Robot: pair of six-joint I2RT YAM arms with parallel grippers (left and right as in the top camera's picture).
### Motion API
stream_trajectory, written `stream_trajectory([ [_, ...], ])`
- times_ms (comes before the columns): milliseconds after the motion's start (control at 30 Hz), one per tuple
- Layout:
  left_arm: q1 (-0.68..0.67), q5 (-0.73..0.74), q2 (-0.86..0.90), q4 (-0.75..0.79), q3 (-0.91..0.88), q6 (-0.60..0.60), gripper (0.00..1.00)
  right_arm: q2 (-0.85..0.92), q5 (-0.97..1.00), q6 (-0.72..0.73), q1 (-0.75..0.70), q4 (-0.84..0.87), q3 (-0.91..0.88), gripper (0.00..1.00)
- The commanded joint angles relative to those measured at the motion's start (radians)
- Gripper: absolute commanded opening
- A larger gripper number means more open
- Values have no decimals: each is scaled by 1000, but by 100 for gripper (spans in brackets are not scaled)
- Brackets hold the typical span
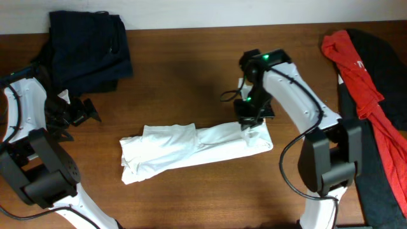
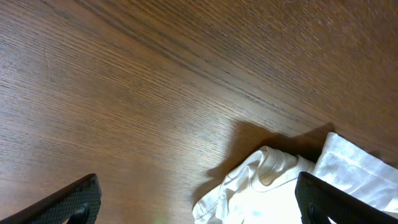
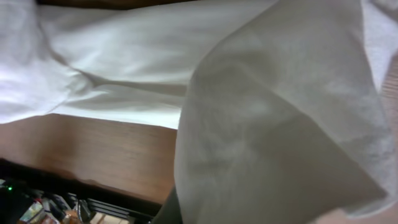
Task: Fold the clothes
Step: 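Fold the right end leftward onto the strip's middle with the right gripper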
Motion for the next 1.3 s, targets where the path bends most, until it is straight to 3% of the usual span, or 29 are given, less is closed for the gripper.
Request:
stream_trajectory([
  [0, 0, 15, -22, 3, 13, -5, 99, -19, -89, 32, 64, 34, -8, 4],
  [100, 0, 15, -22, 6, 13, -5, 99, -19, -98, 48, 126, 77, -10, 9],
  [333, 0, 15, -22, 13, 13, -5, 99, -19, -99, 88, 272, 151, -25, 9],
  [367, 0, 15, -22, 13, 13, -5, 99, -19, -98, 87, 300, 152, -25, 56],
  [400, 0, 15, -22, 13, 13, -5, 99, -19, -98, 87, 301, 152, -25, 67],
  [500, 0, 15, -22, 13, 13, -5, 99, -19, -98, 80, 286, 133, -17, 71],
  [700, 0, 15, -22, 14, 13, -5, 99, -19, -53, 19, 170, -74, 136, 74],
  [800, 0, 15, -22, 17, 13, -5, 99, -19, 29, 19, 102, -99, 150, 71],
  [967, 0, 14, -22, 18, 13, -5, 99, -19, 44, -3, 66, 17, 36, 23],
  [1000, 0, 14, -22, 18, 13, -5, 99, -17, 37, -3, 71, 42, 9, 19],
  [1267, 0, 14, -22, 19, 13, -5, 99, -11, -103, -2, 153, 294, -185, 16],
])
